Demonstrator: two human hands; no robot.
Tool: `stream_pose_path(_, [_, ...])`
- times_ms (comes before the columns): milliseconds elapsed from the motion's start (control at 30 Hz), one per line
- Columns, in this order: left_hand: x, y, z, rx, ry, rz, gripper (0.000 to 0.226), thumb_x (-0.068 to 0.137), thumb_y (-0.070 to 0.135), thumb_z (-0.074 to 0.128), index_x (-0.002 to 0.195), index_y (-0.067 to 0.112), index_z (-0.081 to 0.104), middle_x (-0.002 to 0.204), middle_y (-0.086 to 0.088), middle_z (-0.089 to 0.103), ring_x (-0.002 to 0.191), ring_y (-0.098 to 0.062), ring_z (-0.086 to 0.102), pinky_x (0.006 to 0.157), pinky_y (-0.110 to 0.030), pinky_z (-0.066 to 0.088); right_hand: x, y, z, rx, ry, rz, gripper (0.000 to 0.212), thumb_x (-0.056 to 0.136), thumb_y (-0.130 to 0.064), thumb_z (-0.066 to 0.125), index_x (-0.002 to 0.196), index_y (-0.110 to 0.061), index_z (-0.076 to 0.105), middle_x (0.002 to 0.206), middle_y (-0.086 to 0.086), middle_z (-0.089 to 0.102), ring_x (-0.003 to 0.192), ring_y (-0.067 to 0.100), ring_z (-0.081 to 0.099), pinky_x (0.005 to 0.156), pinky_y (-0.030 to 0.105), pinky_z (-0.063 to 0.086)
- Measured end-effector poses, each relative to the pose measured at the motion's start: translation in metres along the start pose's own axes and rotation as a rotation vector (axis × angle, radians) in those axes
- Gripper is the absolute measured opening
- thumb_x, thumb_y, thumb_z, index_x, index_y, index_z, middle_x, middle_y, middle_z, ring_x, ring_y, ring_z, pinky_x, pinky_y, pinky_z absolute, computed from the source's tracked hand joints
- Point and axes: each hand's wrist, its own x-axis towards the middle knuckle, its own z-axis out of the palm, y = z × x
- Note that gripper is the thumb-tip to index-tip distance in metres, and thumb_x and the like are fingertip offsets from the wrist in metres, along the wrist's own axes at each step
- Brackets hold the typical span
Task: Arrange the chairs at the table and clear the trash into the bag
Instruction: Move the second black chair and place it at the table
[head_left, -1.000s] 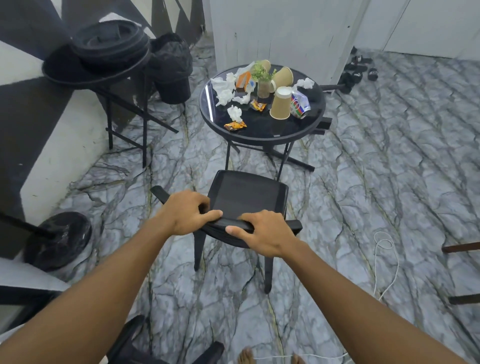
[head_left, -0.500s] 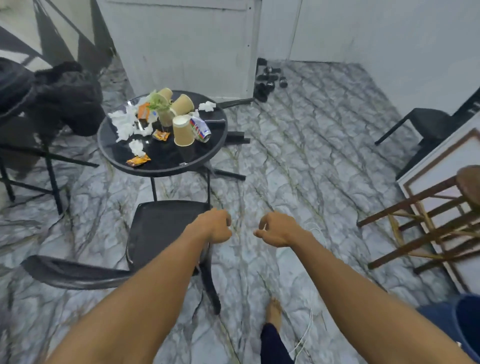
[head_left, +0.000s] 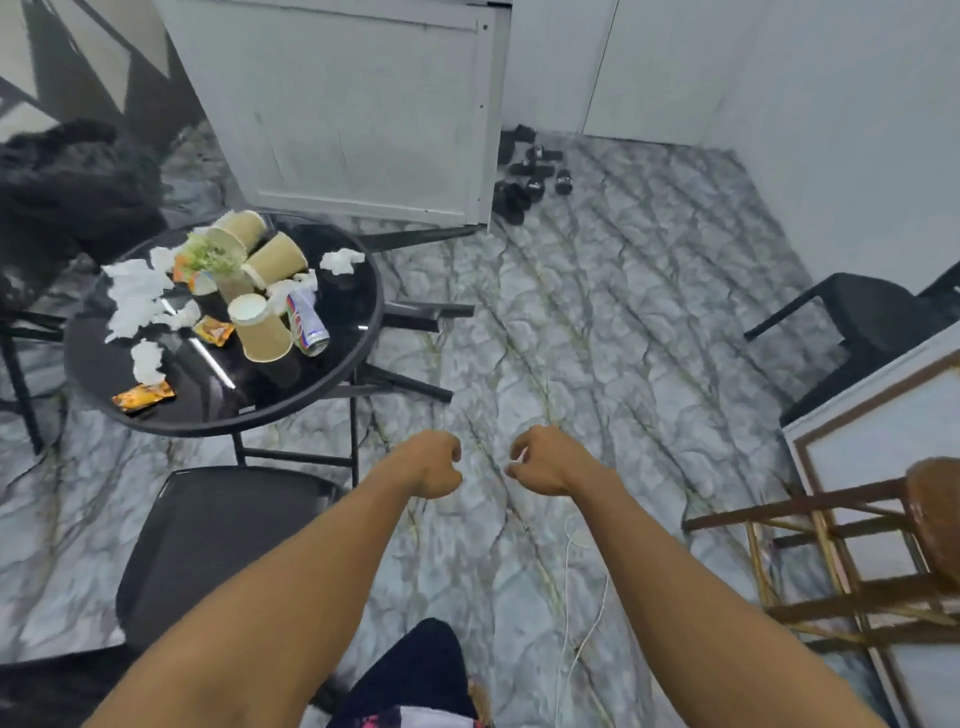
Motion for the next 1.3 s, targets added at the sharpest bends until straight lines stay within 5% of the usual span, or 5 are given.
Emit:
stream_pose_path(400, [0.261, 0.048, -0.154, -0.048, 0.064, -0.007, 0.046, 0.087, 0.030, 0.058, 0.131, 0.019, 0.058, 0.134, -0.007, 0.059, 0.118, -0.027, 0.059, 0.093, -0.037, 0.051, 0.243, 0.047, -0.175, -0.042, -0.037, -0.001, 0.041, 0.090, -0.042, 0.065, 0.125, -0.021, 0.067, 0.129, 0.004, 0.066, 0.116, 0.023, 0.063, 0.095, 0.035, 0.052])
stream_pose_path(700, [0.419, 0.033, -0.273, -0.214, 0.168, -0.180, 0.046, 0.089, 0.031, 0.058, 0.134, 0.021, 0.056, 0.138, -0.005, 0.055, 0.119, -0.028, 0.058, 0.096, -0.041, 0.051, 0.453, 0.038, -0.306, -0.128, -0.106, -0.173, 0.039, 0.087, -0.042, 0.066, 0.120, -0.022, 0.069, 0.120, 0.005, 0.070, 0.111, 0.023, 0.064, 0.096, 0.036, 0.053])
stream_pose_path(867, [0.509, 0.012, -0.324, -0.339, 0.226, -0.357, 0.041, 0.088, 0.027, 0.057, 0.127, 0.017, 0.060, 0.133, -0.007, 0.060, 0.117, -0.028, 0.058, 0.090, -0.037, 0.049, 0.593, 0.015, -0.375, -0.230, -0.174, -0.349, 0.039, 0.091, -0.039, 0.064, 0.125, -0.020, 0.066, 0.126, 0.005, 0.066, 0.114, 0.024, 0.062, 0.095, 0.034, 0.050])
stream_pose_path(1033, [0.571, 0.003, -0.381, -0.479, 0.274, -0.547, 0.047, 0.090, 0.029, 0.058, 0.136, 0.019, 0.057, 0.141, -0.006, 0.056, 0.126, -0.027, 0.055, 0.100, -0.039, 0.049, 0.696, -0.027, -0.435, -0.334, -0.289, -0.526, 0.037, 0.093, -0.034, 0.061, 0.126, -0.018, 0.065, 0.123, 0.006, 0.068, 0.110, 0.026, 0.063, 0.097, 0.037, 0.053])
stream_pose_path(1300, [0.647, -0.053, -0.465, -0.632, 0.404, -0.744, 0.039, 0.089, 0.027, 0.057, 0.127, 0.017, 0.061, 0.125, -0.005, 0.062, 0.110, -0.030, 0.061, 0.092, -0.046, 0.054, 0.843, -0.121, -0.484, -0.513, -0.365, -0.755, 0.032, 0.091, -0.037, 0.064, 0.116, -0.017, 0.071, 0.113, 0.007, 0.071, 0.106, 0.029, 0.065, 0.087, 0.033, 0.051])
